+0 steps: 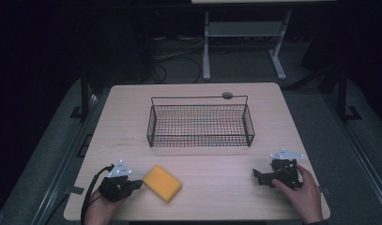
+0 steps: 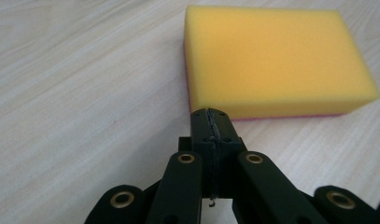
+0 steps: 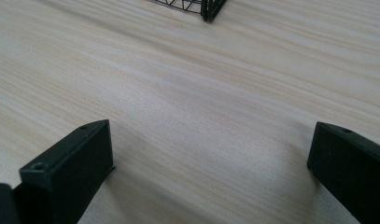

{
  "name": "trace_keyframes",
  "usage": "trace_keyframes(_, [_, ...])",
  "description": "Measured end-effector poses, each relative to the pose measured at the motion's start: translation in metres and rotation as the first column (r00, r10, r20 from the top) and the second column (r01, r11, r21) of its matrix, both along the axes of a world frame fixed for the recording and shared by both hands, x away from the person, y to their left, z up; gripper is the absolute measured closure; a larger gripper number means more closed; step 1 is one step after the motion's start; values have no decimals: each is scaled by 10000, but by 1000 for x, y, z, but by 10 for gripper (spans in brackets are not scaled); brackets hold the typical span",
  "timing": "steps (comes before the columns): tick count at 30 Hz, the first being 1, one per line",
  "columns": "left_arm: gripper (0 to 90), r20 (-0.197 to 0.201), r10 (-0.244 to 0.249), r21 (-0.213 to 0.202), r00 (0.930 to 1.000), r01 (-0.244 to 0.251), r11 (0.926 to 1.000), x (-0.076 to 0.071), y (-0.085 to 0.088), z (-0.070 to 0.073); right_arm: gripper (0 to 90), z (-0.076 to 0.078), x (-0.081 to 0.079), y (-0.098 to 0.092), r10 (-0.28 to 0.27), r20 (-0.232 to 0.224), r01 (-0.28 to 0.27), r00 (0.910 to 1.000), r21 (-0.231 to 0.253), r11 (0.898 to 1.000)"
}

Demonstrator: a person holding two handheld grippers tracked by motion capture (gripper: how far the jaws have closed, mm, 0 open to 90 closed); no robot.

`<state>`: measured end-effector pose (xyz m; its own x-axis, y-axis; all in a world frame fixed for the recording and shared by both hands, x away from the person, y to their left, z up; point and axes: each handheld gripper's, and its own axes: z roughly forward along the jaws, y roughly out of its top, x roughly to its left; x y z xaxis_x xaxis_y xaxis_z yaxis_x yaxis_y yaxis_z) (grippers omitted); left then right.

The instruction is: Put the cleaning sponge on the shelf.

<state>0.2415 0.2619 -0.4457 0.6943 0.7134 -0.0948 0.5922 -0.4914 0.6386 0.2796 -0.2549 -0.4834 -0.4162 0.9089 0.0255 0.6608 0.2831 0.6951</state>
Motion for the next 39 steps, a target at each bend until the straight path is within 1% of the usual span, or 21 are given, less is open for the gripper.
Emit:
trace_keyframes(1, [896, 2, 10, -42, 10000, -10, 10000, 1, -1, 0, 0, 0, 0, 0, -1, -2, 1, 10000, 2, 10000])
trace_keyframes(2, [896, 8, -30, 11, 10000, 30, 10000, 2, -1, 0, 0, 0, 0, 0, -3, -2, 3, 10000, 2, 10000])
trace_keyframes(10, [896, 4, -113, 7, 9999, 113, 9999, 10, -6, 1, 0, 0, 0, 0, -8, 2, 8, 10000, 6, 10000])
trace_keyframes(20, [896, 70, -286, 40, 9996, 286, 9996, 24, -16, 2, 0, 0, 0, 0, -6, 14, 6, 10000, 15, 10000])
trace_keyframes(34, [896, 143, -394, -30, 9991, 394, 9992, 38, -28, 4, 0, 0, 0, 0, -7, 15, 7, 10000, 17, 10000])
trace_keyframes(39, [896, 186, -486, -70, 9986, 487, 9988, 46, -33, 6, 0, 0, 0, 0, -5, 17, 5, 10000, 15, 10000])
